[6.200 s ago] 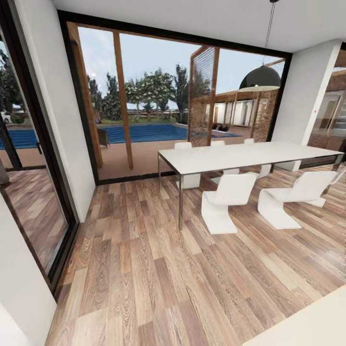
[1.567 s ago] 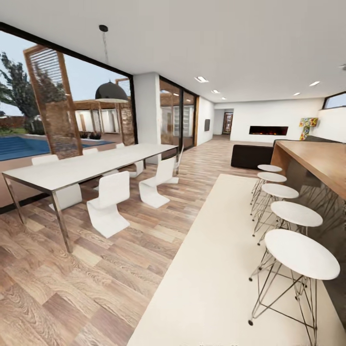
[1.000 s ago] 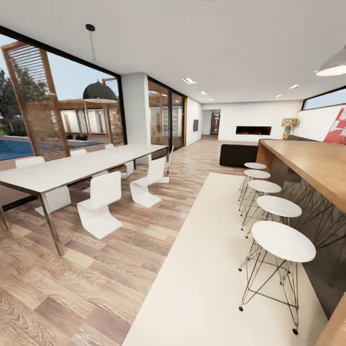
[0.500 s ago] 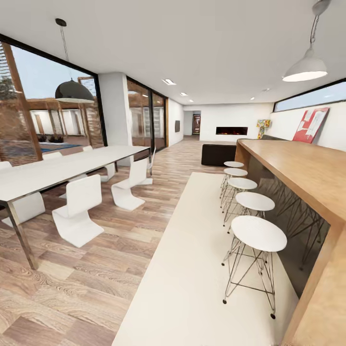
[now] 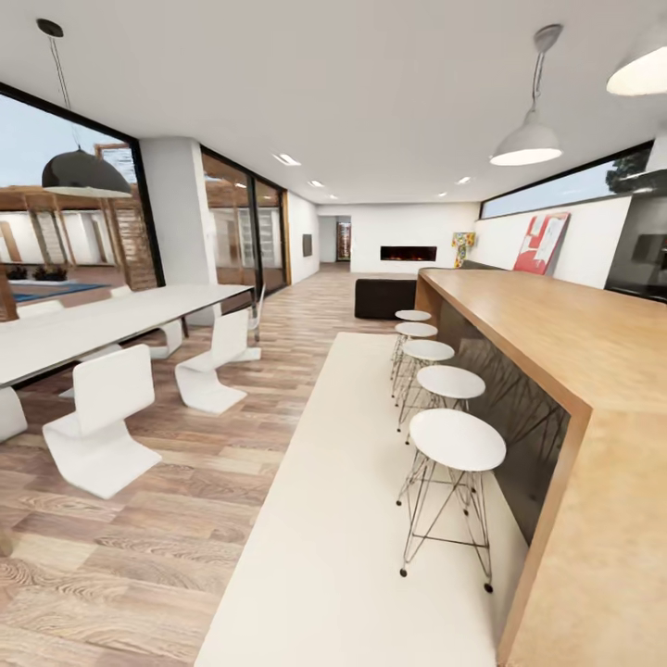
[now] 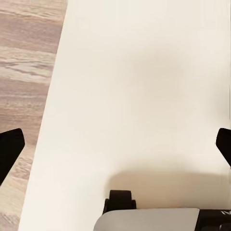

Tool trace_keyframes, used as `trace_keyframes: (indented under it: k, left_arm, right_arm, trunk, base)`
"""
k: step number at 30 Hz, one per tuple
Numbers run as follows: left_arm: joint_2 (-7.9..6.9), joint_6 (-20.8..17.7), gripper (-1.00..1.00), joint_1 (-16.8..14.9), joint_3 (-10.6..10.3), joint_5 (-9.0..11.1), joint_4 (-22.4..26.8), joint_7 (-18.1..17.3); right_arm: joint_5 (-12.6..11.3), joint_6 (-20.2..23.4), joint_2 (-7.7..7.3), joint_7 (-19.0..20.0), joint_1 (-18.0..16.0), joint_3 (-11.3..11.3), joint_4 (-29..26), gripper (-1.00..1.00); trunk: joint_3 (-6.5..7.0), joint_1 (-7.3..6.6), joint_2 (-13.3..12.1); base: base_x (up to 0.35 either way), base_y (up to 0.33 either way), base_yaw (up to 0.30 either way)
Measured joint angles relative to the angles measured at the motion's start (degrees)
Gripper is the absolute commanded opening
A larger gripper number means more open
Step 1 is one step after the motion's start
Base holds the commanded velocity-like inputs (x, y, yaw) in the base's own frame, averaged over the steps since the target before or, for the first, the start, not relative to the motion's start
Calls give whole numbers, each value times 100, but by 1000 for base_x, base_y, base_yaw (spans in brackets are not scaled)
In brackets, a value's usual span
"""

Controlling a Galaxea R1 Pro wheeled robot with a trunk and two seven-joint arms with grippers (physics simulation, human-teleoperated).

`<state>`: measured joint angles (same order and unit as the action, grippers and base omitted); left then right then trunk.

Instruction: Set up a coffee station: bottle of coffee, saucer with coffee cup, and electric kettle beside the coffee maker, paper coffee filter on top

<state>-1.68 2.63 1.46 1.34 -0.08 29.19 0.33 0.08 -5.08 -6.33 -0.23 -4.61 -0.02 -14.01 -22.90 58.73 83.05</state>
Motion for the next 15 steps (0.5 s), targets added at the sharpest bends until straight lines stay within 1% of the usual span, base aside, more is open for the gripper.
trace_keyframes:
  k: [15]
  left_arm:
    - [3,0,100,0,0,0,0,4]
  right_arm:
    - [0,0,0,1,0,1,0,100]
  trunk:
    - [36,0,0]
  base:
    - [0,0,-257]
